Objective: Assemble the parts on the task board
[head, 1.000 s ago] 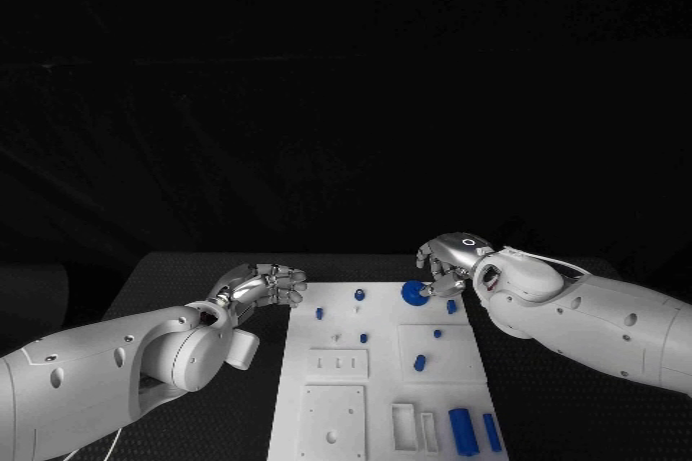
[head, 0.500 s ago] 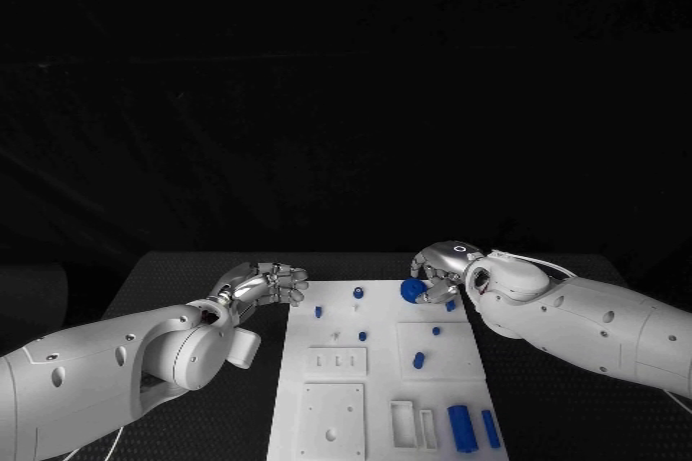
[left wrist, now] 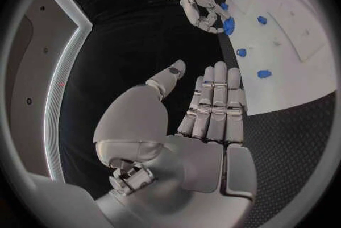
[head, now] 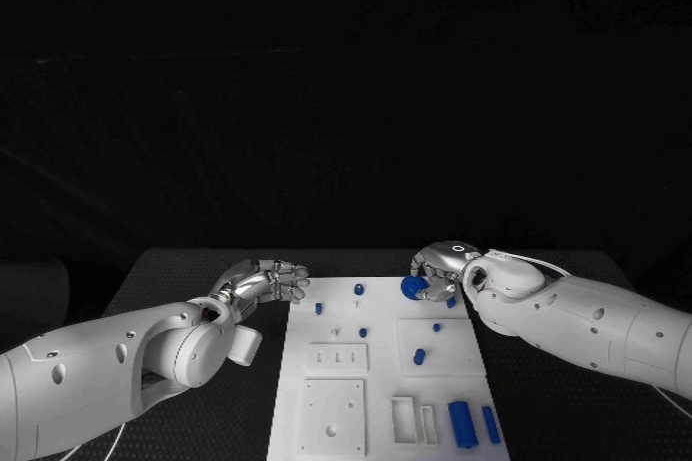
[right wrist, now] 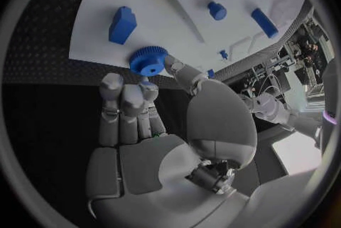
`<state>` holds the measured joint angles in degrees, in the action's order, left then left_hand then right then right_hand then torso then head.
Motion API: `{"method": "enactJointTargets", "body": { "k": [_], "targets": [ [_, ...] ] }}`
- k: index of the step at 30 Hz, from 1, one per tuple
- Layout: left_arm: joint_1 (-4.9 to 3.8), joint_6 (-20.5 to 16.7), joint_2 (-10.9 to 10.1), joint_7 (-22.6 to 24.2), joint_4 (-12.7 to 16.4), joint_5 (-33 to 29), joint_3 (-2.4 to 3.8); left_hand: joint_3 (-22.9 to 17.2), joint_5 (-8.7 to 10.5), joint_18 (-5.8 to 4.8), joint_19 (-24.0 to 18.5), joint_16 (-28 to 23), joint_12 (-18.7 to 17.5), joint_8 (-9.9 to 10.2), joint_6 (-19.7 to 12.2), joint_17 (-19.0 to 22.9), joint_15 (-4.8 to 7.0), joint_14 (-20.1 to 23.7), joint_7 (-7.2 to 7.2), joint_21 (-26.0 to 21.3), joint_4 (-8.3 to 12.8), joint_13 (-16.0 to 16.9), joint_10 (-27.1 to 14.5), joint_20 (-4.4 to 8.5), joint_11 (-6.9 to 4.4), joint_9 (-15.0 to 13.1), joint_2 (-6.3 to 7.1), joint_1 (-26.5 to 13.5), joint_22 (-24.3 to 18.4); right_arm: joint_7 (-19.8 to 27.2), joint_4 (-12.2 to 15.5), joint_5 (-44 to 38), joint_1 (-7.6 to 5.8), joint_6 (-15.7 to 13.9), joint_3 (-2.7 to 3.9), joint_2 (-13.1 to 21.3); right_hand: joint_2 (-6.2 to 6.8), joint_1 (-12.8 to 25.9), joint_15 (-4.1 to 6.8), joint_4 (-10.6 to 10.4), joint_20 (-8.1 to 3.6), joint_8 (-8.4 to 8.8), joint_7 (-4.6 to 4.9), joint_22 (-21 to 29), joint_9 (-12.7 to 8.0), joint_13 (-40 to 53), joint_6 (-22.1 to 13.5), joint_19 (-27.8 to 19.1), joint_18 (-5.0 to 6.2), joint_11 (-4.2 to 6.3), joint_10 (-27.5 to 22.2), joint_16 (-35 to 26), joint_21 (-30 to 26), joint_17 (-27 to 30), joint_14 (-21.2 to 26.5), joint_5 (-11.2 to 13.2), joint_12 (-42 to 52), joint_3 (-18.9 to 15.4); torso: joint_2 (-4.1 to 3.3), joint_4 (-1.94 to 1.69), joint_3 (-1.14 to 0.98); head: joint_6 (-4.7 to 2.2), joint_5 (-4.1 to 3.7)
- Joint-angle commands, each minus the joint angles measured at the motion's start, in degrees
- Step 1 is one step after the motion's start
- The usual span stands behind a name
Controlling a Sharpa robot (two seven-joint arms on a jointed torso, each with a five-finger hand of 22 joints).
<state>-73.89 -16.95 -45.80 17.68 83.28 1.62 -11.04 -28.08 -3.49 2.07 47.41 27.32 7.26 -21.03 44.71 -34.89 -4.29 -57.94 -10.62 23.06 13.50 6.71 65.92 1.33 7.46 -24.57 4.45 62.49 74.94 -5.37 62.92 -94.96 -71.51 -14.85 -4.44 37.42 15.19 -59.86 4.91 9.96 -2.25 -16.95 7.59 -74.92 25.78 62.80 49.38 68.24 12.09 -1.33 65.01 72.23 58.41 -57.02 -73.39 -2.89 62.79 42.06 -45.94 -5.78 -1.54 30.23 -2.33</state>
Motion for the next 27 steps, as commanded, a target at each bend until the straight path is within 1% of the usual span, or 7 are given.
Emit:
{"method": "enactJointTargets", "body": {
  "k": [1, 3, 8, 13, 16, 24, 27],
  "targets": [
    [-0.06, 1.0, 0.14, 0.61, 0.29, 0.26, 0.05, -0.27, -0.12, 1.01, -0.36, -0.07, -0.36, 0.23, 0.02, -0.08, -0.11, 0.07, -0.17, 0.34, 0.17, -0.06, 0.2, 0.04, 0.06, -0.03, -0.07, -0.5, 1.27, 0.68, -0.32, -0.01, 0.03, 0.42, -0.01, -0.16, -0.7, 0.11, 0.12, -0.32, -0.45, -0.04, 0.05, -1.12, -0.01, 0.07, 0.15, 0.04, 2.91, 0.19, -0.35, 0.3, 0.33, -0.11, -0.44, 0.09, 0.26, 0.75, 0.02, -0.01, 0.02, 0.07, 0.06],
    [-0.06, 1.03, 0.16, 0.57, 0.33, 0.26, 0.05, -0.27, -0.12, 1.01, -0.36, -0.07, -0.37, 0.23, 0.01, -0.09, -0.11, 0.07, -0.17, 0.34, 0.17, -0.06, 0.2, 0.04, 0.06, -0.03, -0.07, -0.51, 1.27, 0.74, -0.54, -0.01, 0.08, 0.47, -0.02, -0.32, -0.85, 0.07, 0.1, -0.86, -0.44, -0.01, 0.08, -1.12, -0.04, 0.06, 0.11, 0.0, 2.91, 0.17, -0.38, 0.29, 0.42, -0.26, -0.44, 0.1, 0.34, 1.6, 0.03, -0.02, 0.03, 0.14, 0.1],
    [-0.06, 1.06, 0.16, 0.58, 0.51, 0.26, 0.05, -0.28, -0.12, 1.01, -0.37, -0.07, -0.39, 0.24, 0.01, -0.1, -0.11, 0.07, -0.18, 0.35, 0.16, -0.07, 0.2, 0.03, 0.07, -0.03, -0.07, -0.54, 1.27, 0.76, -1.09, -0.01, 0.18, 0.67, -0.05, -0.58, -1.01, 0.14, 0.06, -1.59, -0.43, -0.03, 0.11, -1.12, -0.05, 0.02, 0.14, -0.07, 2.91, 0.14, -0.47, 0.24, 0.6, -0.51, -0.45, 0.1, 0.46, 2.77, 0.04, 0.11, -0.02, 0.29, 0.23],
    [-0.06, 1.09, 0.2, 0.58, 0.62, 0.26, 0.05, -0.29, -0.12, 1.01, -0.38, -0.08, -0.41, 0.26, 0.01, -0.1, -0.11, 0.07, -0.18, 0.36, 0.17, -0.07, 0.2, 0.03, 0.07, -0.04, -0.07, -0.55, 1.27, 0.79, -1.65, -0.01, 0.24, 0.75, -0.06, -0.82, -1.08, 0.12, 0.06, -1.7, -0.43, -0.04, 0.12, -1.12, -0.04, 0.01, 0.17, -0.09, 2.91, 0.13, -0.48, 0.23, 0.67, -0.58, -0.46, 0.11, 0.49, 3.07, 0.03, 0.15, -0.03, 0.32, 0.31],
    [-0.06, 1.12, 0.28, 0.6, 0.66, 0.26, 0.05, -0.3, -0.12, 1.01, -0.39, -0.08, -0.43, 0.26, 0.01, -0.11, -0.11, 0.08, -0.18, 0.37, 0.18, -0.07, 0.19, 0.03, 0.08, -0.04, -0.07, -0.55, 1.27, 0.83, -1.47, -0.01, 0.32, 1.06, -0.08, -0.92, -1.0, 0.15, 0.05, -1.71, -0.43, -0.06, 0.12, -1.13, -0.04, 0.01, 0.19, -0.1, 2.91, 0.12, -0.49, 0.22, 0.7, -0.61, -0.46, 0.11, 0.51, 3.13, 0.08, 0.15, 0.0, 0.31, 0.28],
    [-0.06, 1.11, 0.28, 0.59, 0.81, 0.26, 0.05, -0.32, -0.13, 1.02, -0.41, -0.09, -0.48, 0.28, 0.0, -0.12, -0.11, 0.08, -0.18, 0.38, 0.21, -0.08, 0.17, 0.03, 0.09, -0.05, -0.08, -0.55, 1.26, 0.66, -2.07, -0.71, 0.7, 2.11, -0.32, -1.31, -1.04, 0.16, 0.06, -1.72, -0.42, -0.33, 0.08, -1.15, 0.08, -0.01, 0.67, -0.14, 2.91, 0.16, -0.49, 0.21, 0.86, -0.75, -0.49, 0.11, 0.62, 3.36, 0.07, 0.12, 0.0, 0.52, 0.29],
    [-0.06, 1.07, 0.26, 0.57, 0.79, 0.26, 0.05, -0.32, -0.12, 1.02, -0.41, -0.09, -0.49, 0.29, 0.0, -0.13, -0.11, 0.08, -0.19, 0.39, 0.22, -0.08, 0.17, 0.03, 0.09, -0.05, -0.07, -0.55, 1.26, 0.59, -2.15, -0.93, 0.81, 2.65, -0.44, -1.33, -1.1, 0.12, 0.07, -1.7, -0.42, -0.38, 0.07, -1.14, 0.1, -0.01, 0.76, -0.15, 2.91, 0.17, -0.5, 0.2, 0.89, -0.78, -0.49, 0.11, 0.64, 3.44, 0.09, 0.18, 0.01, 0.55, 0.37]
  ]
}}
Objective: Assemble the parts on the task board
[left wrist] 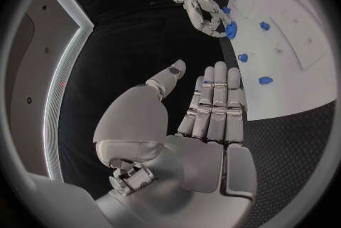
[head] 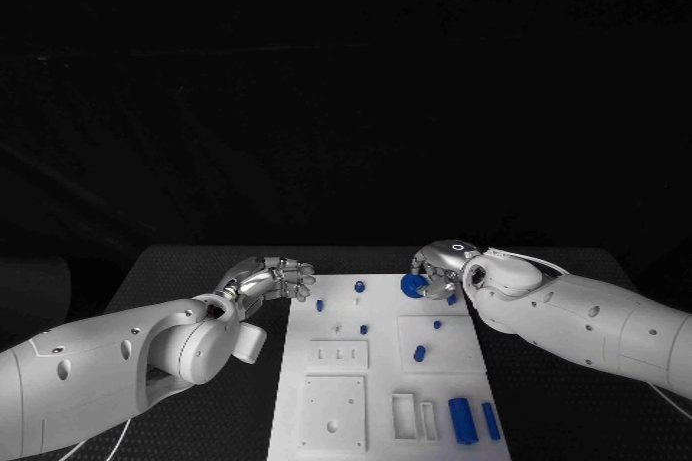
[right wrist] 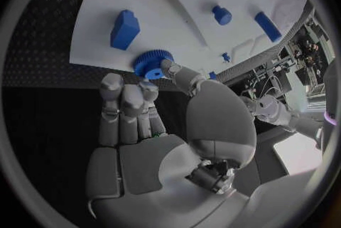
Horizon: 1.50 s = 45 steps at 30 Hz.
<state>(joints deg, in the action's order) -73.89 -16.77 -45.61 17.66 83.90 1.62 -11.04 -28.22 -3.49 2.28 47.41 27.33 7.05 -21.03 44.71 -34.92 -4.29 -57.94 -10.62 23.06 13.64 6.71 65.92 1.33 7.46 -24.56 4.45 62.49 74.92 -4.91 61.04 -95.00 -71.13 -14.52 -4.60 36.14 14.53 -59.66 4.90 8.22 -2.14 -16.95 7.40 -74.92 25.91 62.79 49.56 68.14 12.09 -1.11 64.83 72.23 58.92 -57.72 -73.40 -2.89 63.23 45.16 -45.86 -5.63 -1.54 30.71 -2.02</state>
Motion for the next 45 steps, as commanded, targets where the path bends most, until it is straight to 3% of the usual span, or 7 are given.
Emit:
{"method": "enactJointTargets", "body": {
  "k": [1, 19, 32, 34, 37, 39, 45],
  "targets": [
    [-0.06, 0.88, 0.05, 0.58, 0.18, 0.25, 0.05, -0.18, -0.12, 0.81, -0.41, -0.09, -0.28, 0.29, 0.0, -0.1, -0.11, 0.08, -0.19, 0.39, 0.08, -0.08, 0.17, 0.03, 0.1, -0.05, -0.07, -0.55, 1.28, 0.13, -0.29, -1.03, 0.46, 2.37, -0.35, -0.1, -0.46, -0.08, 0.08, 0.04, -0.53, -0.41, 0.27, -1.15, -0.03, 0.0, 0.63, -0.04, 2.91, -0.06, -0.31, 0.2, 0.39, -0.1, -0.48, 0.11, 0.21, 0.36, 0.0, 0.03, 0.01, 0.07, 0.05],
    [-0.07, 0.88, 0.12, 0.54, 0.29, 0.25, 0.06, -0.22, -0.13, 0.82, -0.44, -0.11, -0.35, 0.33, -0.02, -0.13, -0.12, 0.08, -0.2, 0.43, 0.12, -0.09, 0.17, 0.03, 0.12, -0.07, -0.06, -0.56, 1.28, -0.38, -0.68, -1.77, 0.88, 3.2, -0.77, -0.67, 0.57, 1.8, -0.13, 0.1, -0.35, -0.5, 0.48, -1.12, -0.04, -0.16, 0.94, -0.25, 2.91, -0.27, -0.49, -0.01, 0.82, -0.46, -0.55, 0.07, 0.36, -1.0, 0.0, 0.03, 0.03, 0.43, 0.21],
    [-0.07, 0.8, -0.03, 0.48, 0.37, 0.27, 0.06, -0.24, -0.13, 0.82, -0.45, -0.11, -0.38, 0.34, -0.02, -0.14, -0.11, 0.08, -0.2, 0.45, 0.15, -0.09, 0.18, 0.03, 0.12, -0.07, -0.06, -0.55, 1.28, -1.1, -0.61, -6.28, 1.05, 2.5, -1.13, -0.77, -0.42, 0.99, 0.15, 0.56, -0.42, -1.29, 0.07, -1.05, 0.27, -0.29, 2.48, -0.31, 2.91, 0.09, -0.31, -0.1, 0.96, -0.67, -0.66, 0.1, 0.53, -0.23, 0.01, 0.04, -0.01, 0.53, 0.21],
    [-0.07, 0.77, -0.07, 0.47, 0.38, 0.27, 0.06, -0.24, -0.13, 0.82, -0.45, -0.11, -0.38, 0.34, -0.02, -0.15, -0.11, 0.08, -0.2, 0.46, 0.15, -0.09, 0.19, 0.03, 0.12, -0.08, -0.06, -0.55, 1.28, -1.25, -0.6, -7.51, 1.07, 1.9, -1.28, -0.79, -2.04, -1.82, 0.61, 2.09, -0.6, -2.62, -0.6, -1.08, 0.87, -0.39, 4.86, -0.35, 2.91, 0.69, 0.09, -0.07, 1.06, -0.79, -0.74, 0.09, 0.65, 1.49, 0.01, 0.06, -0.01, 0.53, 0.19],
    [-0.07, 0.72, -0.13, 0.43, 0.46, 0.28, 0.06, -0.25, -0.13, 0.82, -0.45, -0.11, -0.39, 0.35, -0.01, -0.15, -0.11, 0.08, -0.2, 0.46, 0.15, -0.09, 0.2, 0.03, 0.12, -0.08, -0.07, -0.55, 1.28, -1.52, -0.52, -9.35, 1.16, 0.72, -1.76, -0.86, -2.49, -2.58, 0.89, 2.97, -0.5, -3.0, -0.92, -1.12, 1.08, -0.57, 5.65, -0.36, 2.91, 0.99, 0.4, -0.09, 1.25, -0.91, -0.79, 0.09, 0.62, 1.96, 0.0, 0.13, -0.01, 0.52, 0.17],
    [-0.07, 0.72, -0.2, 0.42, 0.57, 0.3, 0.06, -0.25, -0.13, 0.82, -0.45, -0.11, -0.39, 0.35, -0.01, -0.16, -0.11, 0.07, -0.2, 0.47, 0.16, -0.09, 0.2, 0.03, 0.12, -0.08, -0.07, -0.56, 1.28, -1.97, -0.42, -10.43, 1.47, -0.47, -2.14, -0.95, -2.04, -2.36, 1.08, 3.26, -0.34, -3.36, -1.15, -1.11, 1.3, -0.72, 6.41, -0.3, 2.91, 1.2, 0.76, -0.07, 1.42, -1.03, -0.87, 0.1, 0.64, 1.82, -0.01, 0.16, -0.03, 0.51, 0.16],
    [-0.07, 0.67, -0.39, 0.39, 0.64, 0.35, 0.06, -0.26, -0.12, 0.82, -0.45, -0.11, -0.41, 0.35, 0.0, -0.17, -0.11, 0.07, -0.2, 0.48, 0.16, -0.09, 0.21, 0.03, 0.12, -0.09, -0.08, -0.57, 1.28, -2.28, -0.3, -10.76, 2.32, -0.83, -2.27, -1.07, 0.01, -0.74, 1.26, 2.31, -0.13, -3.47, -1.34, -1.01, 1.48, -0.95, 6.89, 0.06, 2.91, 1.39, 1.46, -0.03, 1.7, -1.23, -1.06, 0.11, 0.73, 1.09, -0.02, 0.09, -0.04, 0.53, 0.1]
  ]
}}
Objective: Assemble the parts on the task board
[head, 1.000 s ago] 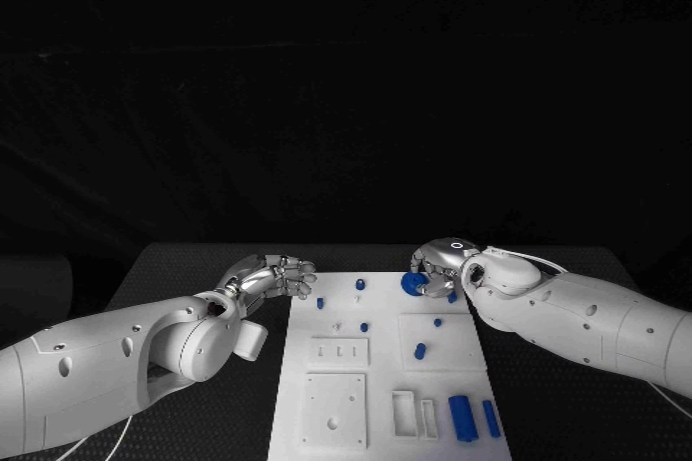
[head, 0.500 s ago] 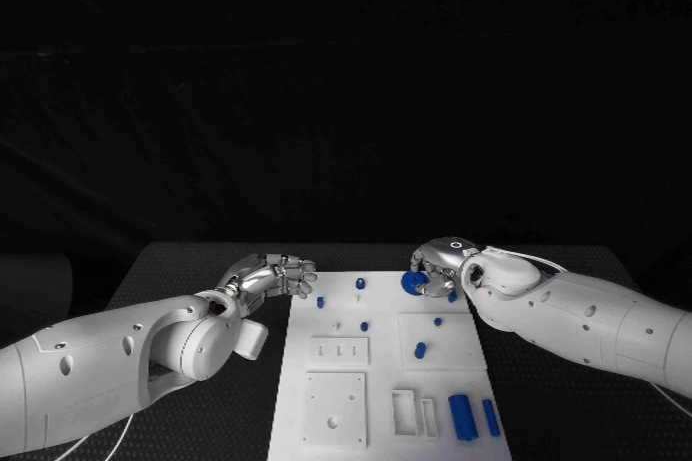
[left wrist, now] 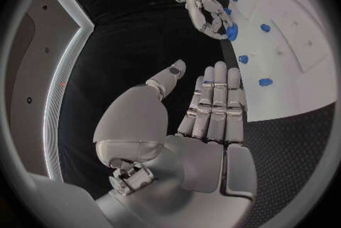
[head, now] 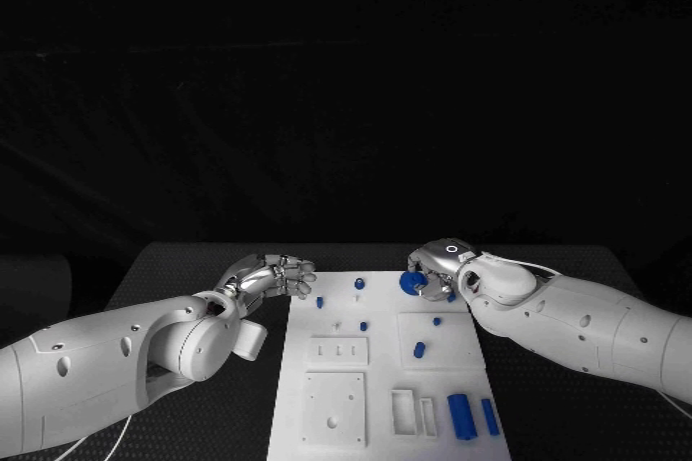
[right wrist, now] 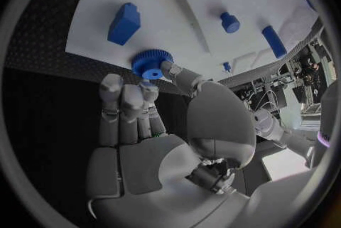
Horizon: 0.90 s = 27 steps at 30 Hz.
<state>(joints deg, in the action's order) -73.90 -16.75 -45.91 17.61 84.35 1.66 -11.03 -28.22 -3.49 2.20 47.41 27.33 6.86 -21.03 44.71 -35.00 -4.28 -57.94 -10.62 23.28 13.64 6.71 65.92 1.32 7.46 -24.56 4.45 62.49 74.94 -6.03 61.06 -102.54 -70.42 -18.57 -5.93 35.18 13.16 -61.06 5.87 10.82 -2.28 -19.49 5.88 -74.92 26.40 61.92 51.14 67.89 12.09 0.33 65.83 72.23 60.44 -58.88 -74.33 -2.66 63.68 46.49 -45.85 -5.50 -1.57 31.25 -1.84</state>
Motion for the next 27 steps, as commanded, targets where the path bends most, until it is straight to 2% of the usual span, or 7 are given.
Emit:
{"method": "enactJointTargets", "body": {
  "k": [1, 5, 11, 18, 27],
  "targets": [
    [-0.07, 0.69, -0.12, 0.42, 0.22, 0.32, 0.05, -0.27, -0.12, 0.9, -0.45, -0.11, -0.23, 0.36, 0.0, -0.09, -0.11, 0.07, -0.2, 0.27, 0.16, -0.09, 0.21, 0.03, 0.12, -0.09, -0.08, -0.57, 1.27, -1.17, -0.3, -3.32, 1.68, 3.26, -0.95, -0.11, 1.5, 0.87, 0.3, -0.5, 0.03, -0.93, 0.16, -0.99, 1.01, -0.11, 5.34, 0.36, 2.91, -0.03, 0.51, -0.04, 0.2, -0.09, -0.15, -0.12, 0.27, -0.31, -0.03, -0.04, -0.03, 0.01, -0.1],
    [-0.07, 0.7, -0.26, 0.39, 0.31, 0.34, 0.05, -0.27, -0.12, 0.9, -0.46, -0.12, -0.24, 0.36, 0.0, -0.1, -0.11, 0.07, -0.2, 0.28, 0.17, -0.09, 0.22, 0.03, 0.12, -0.09, -0.08, -0.57, 1.27, -1.16, -0.27, -3.42, 1.95, 3.39, -0.98, -0.07, 1.63, 1.03, 0.32, -0.73, 0.02, -0.94, 0.12, -0.96, 1.05, -0.18, 5.42, 0.41, 2.91, 0.0, 0.6, -0.05, 0.24, -0.12, -0.18, -0.12, 0.25, -0.34, -0.04, -0.07, -0.02, 0.14, -0.32],
    [-0.07, 0.66, -0.45, 0.38, 0.43, 0.34, 0.05, -0.28, -0.12, 0.9, -0.46, -0.12, -0.26, 0.36, 0.01, -0.11, -0.12, 0.06, -0.2, 0.3, 0.16, -0.09, 0.23, 0.03, 0.12, -0.1, -0.08, -0.59, 1.27, -1.02, 0.02, -2.4, 2.01, 3.07, -1.0, 0.17, 1.29, 0.96, 0.39, -1.0, -0.02, -1.05, 0.02, -0.92, 1.16, -0.28, 5.73, 0.46, 2.91, 0.09, 0.75, -0.08, 0.26, -0.18, -0.22, -0.12, 0.22, -0.13, -0.02, 0.02, 0.01, 0.21, -0.23],
    [-0.07, 0.66, -0.57, 0.38, 0.42, 0.36, 0.05, -0.29, -0.12, 0.9, -0.46, -0.12, -0.27, 0.37, 0.01, -0.12, -0.12, 0.06, -0.2, 0.31, 0.16, -0.08, 0.25, 0.03, 0.12, -0.11, -0.09, -0.62, 1.26, -2.77, 2.26, -3.26, 2.0, 1.65, -0.93, 0.83, 1.01, 1.21, 0.49, -1.58, -0.03, -1.13, -0.08, -0.88, 1.28, -0.39, 6.02, 0.52, 2.91, 0.19, 0.92, -0.14, 0.29, -0.25, -0.25, -0.12, 0.18, 0.06, 0.01, -0.06, 0.01, 0.05, -0.18],
    [-0.07, 0.39, -0.6, 0.32, 0.05, 0.37, 0.05, -0.31, -0.13, 0.9, -0.47, -0.13, -0.3, 0.39, 0.01, -0.14, -0.12, 0.06, -0.2, 0.34, 0.16, -0.08, 0.27, 0.03, 0.11, -0.12, -0.1, -0.63, 1.26, -6.13, 6.5, -5.74, 0.99, -1.55, 0.38, 1.67, 1.19, 1.32, 0.6, -2.3, -0.08, -1.15, -0.22, -0.83, 1.38, -0.56, 6.35, 0.67, 2.91, 0.33, 1.23, -0.22, 0.36, -0.31, -0.35, -0.16, 0.13, 0.65, 0.05, -0.08, 0.1, -0.17, -0.16]
  ]
}}
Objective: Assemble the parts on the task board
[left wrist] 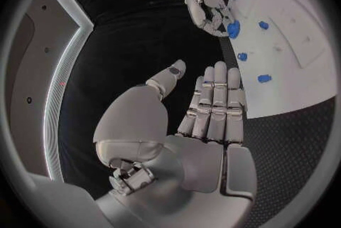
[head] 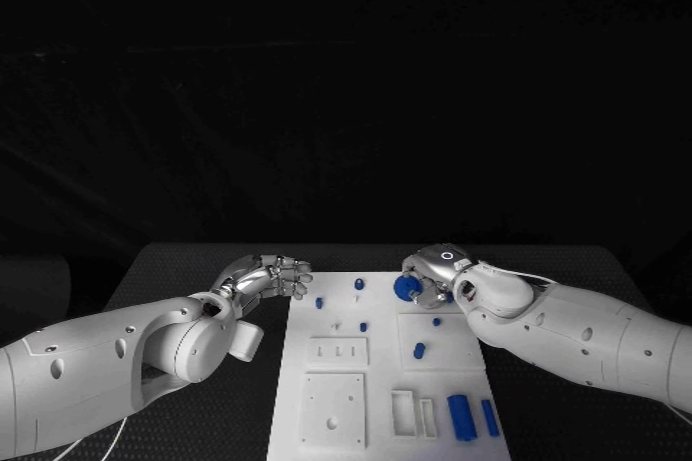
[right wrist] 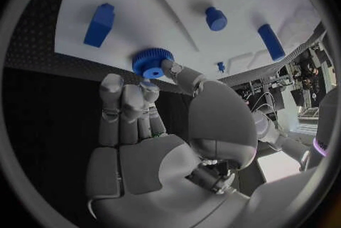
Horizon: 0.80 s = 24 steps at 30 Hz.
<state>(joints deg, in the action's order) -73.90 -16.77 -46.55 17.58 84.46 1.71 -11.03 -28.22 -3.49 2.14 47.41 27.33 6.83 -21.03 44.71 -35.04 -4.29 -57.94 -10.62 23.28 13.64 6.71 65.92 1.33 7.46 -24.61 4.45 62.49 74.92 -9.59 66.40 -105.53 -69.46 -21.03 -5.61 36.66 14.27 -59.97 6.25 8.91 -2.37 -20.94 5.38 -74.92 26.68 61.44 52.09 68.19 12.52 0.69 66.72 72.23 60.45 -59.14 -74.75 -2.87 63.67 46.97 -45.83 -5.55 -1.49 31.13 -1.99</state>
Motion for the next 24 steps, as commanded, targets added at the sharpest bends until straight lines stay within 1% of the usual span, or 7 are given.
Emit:
{"method": "enactJointTargets", "body": {
  "k": [1, 6, 8, 13, 16, 18, 24],
  "targets": [
    [-0.07, 0.39, -0.01, 0.36, -0.06, 0.32, 0.05, -0.31, -0.13, 0.96, -0.47, -0.13, -0.26, 0.39, 0.02, -0.1, -0.11, 0.06, -0.2, 0.34, 0.16, -0.08, 0.27, 0.03, 0.11, -0.07, -0.11, -0.63, 1.28, -3.03, 1.88, -3.12, -0.13, 0.55, 0.26, 0.26, 0.19, 0.21, 0.23, -0.49, 0.0, 0.34, 0.29, -0.82, 1.09, -0.12, 5.41, 0.38, 2.48, -0.02, 0.37, -0.24, 0.35, -0.06, 0.05, 0.02, 0.11, 0.33, 0.04, -0.03, 0.02, -0.1, 0.02],
    [-0.07, 0.32, -0.08, 0.37, -0.12, 0.32, 0.05, -0.33, -0.13, 0.97, -0.47, -0.13, -0.27, 0.39, 0.02, -0.11, -0.11, 0.05, -0.2, 0.35, 0.17, -0.08, 0.28, 0.03, 0.11, -0.08, -0.11, -0.62, 1.28, -4.55, 5.07, -4.54, -0.53, -0.46, 1.09, 0.65, 0.61, 0.11, 0.27, -0.85, -0.04, 0.41, 0.22, -0.81, 1.1, -0.25, 5.63, 0.53, 2.48, 0.03, 0.58, -0.32, 0.42, -0.1, -0.04, 0.02, 0.03, 0.95, 0.01, 0.03, -0.01, -0.17, 0.19],
    [-0.07, 0.32, -0.08, 0.37, -0.14, 0.32, 0.05, -0.33, -0.13, 0.97, -0.47, -0.13, -0.28, 0.39, 0.02, -0.11, -0.11, 0.05, -0.2, 0.36, 0.18, -0.08, 0.29, 0.03, 0.11, -0.08, -0.11, -0.63, 1.28, -4.94, 6.29, -5.04, -0.69, -0.49, 1.15, 0.72, 0.74, 0.05, 0.29, -0.87, -0.06, 0.43, 0.21, -0.81, 1.1, -0.28, 5.66, 0.56, 2.48, 0.04, 0.62, -0.34, 0.44, -0.11, -0.06, 0.04, 0.02, 1.07, 0.02, -0.02, 0.04, -0.23, 0.24],
    [-0.08, 0.32, -0.11, 0.4, -0.06, 0.32, 0.06, -0.35, -0.13, 0.97, -0.48, -0.13, -0.29, 0.4, 0.03, -0.12, -0.11, 0.05, -0.2, 0.37, 0.19, -0.08, 0.3, 0.03, 0.11, -0.09, -0.11, -0.62, 1.28, -5.79, 8.23, -6.79, -0.81, -0.64, 1.15, 0.16, 0.95, 0.1, 0.31, -1.01, -0.08, 0.44, 0.19, -0.82, 1.12, -0.32, 5.75, 0.65, 2.48, 0.06, 0.71, -0.35, 0.5, -0.13, -0.1, 0.05, 0.0, 1.18, 0.02, -0.08, 0.11, -0.24, 0.29],
    [-0.08, 0.23, -0.19, 0.37, 0.02, 0.32, 0.06, -0.36, -0.14, 0.97, -0.48, -0.13, -0.3, 0.4, 0.04, -0.12, -0.11, 0.05, -0.19, 0.38, 0.19, -0.07, 0.31, 0.03, 0.11, -0.09, -0.13, -0.62, 1.28, -6.51, 8.98, -9.01, -0.8, -0.91, 1.15, -0.74, 1.07, 0.11, 0.32, -1.08, -0.09, 0.46, 0.18, -0.82, 1.12, -0.35, 5.77, 0.7, 2.48, 0.08, 0.76, -0.36, 0.53, -0.13, -0.12, 0.06, -0.01, 1.25, -0.02, -0.08, 0.04, -0.19, 0.52],
    [-0.09, 0.22, -0.16, 0.36, 0.03, 0.32, 0.06, -0.37, -0.14, 0.97, -0.48, -0.13, -0.3, 0.4, 0.04, -0.13, -0.11, 0.04, -0.19, 0.38, 0.19, -0.07, 0.31, 0.03, 0.1, -0.1, -0.13, -0.62, 1.28, -6.83, 9.07, -9.76, -0.8, -1.01, 1.14, -1.55, 1.26, 0.08, 0.33, -1.16, -0.11, 0.48, 0.16, -0.82, 1.13, -0.37, 5.8, 0.75, 2.48, 0.09, 0.82, -0.37, 0.56, -0.14, -0.15, 0.07, -0.02, 1.38, -0.03, -0.08, -0.03, -0.14, 0.64],
    [-0.09, 0.25, 0.03, 0.33, 0.11, 0.33, 0.06, -0.38, -0.14, 0.97, -0.48, -0.14, -0.31, 0.4, 0.05, -0.14, -0.11, 0.04, -0.19, 0.4, 0.2, -0.07, 0.33, 0.03, 0.1, -0.11, -0.14, -0.62, 1.28, -7.29, 8.42, -11.03, -0.75, -1.06, 0.57, -3.86, 1.48, -0.02, 0.35, -1.32, -0.15, 0.5, 0.13, -0.81, 1.16, -0.42, 5.88, 0.82, 2.48, 0.12, 0.92, -0.4, 0.6, -0.16, -0.19, 0.08, -0.05, 1.66, -0.06, -0.23, 0.11, -0.16, 0.64]
  ]
}}
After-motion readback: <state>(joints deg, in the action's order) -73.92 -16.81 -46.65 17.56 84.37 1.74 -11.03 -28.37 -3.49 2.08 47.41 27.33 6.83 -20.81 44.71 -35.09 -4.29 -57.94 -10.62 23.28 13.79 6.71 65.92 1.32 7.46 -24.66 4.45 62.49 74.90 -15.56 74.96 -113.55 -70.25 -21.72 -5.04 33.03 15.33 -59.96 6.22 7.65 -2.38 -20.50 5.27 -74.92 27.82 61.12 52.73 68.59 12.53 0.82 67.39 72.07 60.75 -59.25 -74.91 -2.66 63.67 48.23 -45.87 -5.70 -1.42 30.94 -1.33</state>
